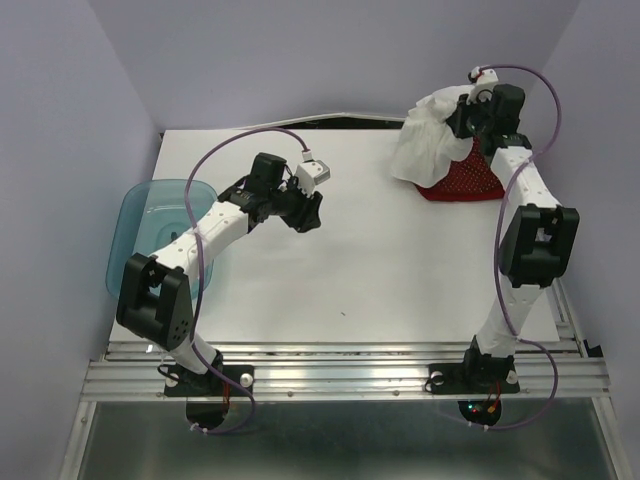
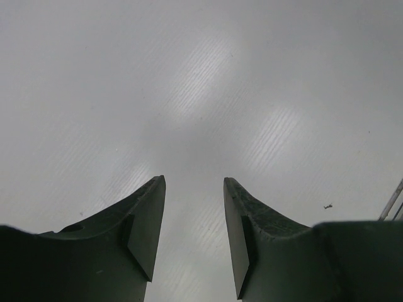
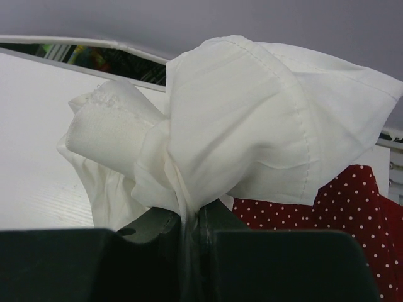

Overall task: Fold and stack the skirts
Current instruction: Neatly place the folded skirt to the corner

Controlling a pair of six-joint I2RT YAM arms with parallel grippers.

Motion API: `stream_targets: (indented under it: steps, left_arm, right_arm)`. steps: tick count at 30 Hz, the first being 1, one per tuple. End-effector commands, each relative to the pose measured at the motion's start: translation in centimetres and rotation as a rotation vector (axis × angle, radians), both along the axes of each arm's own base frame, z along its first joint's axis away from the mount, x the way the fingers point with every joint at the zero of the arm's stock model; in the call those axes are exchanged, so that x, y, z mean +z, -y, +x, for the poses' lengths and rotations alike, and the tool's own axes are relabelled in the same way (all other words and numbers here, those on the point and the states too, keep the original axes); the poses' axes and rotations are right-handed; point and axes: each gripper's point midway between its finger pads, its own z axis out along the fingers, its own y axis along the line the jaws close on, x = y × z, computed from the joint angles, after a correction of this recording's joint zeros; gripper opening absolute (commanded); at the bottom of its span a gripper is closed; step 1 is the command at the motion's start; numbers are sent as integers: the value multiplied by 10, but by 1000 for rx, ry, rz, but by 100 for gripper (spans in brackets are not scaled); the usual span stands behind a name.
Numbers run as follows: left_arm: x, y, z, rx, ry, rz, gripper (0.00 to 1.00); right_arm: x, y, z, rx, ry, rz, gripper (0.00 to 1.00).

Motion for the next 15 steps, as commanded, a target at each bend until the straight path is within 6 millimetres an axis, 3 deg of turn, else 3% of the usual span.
stream_targets:
  steps: [1, 7, 15]
  left_arm:
    - [19, 3, 0, -25, 41, -32, 54]
    - [18, 4, 0, -31, 33, -30, 53]
    - [11, 2, -2, -37, 14, -17, 54]
  right_arm:
    - [79, 14, 6, -9, 177, 54, 1]
    - [84, 52, -4, -45, 165, 114, 1]
    - [26, 106, 0, -92, 51, 211, 1]
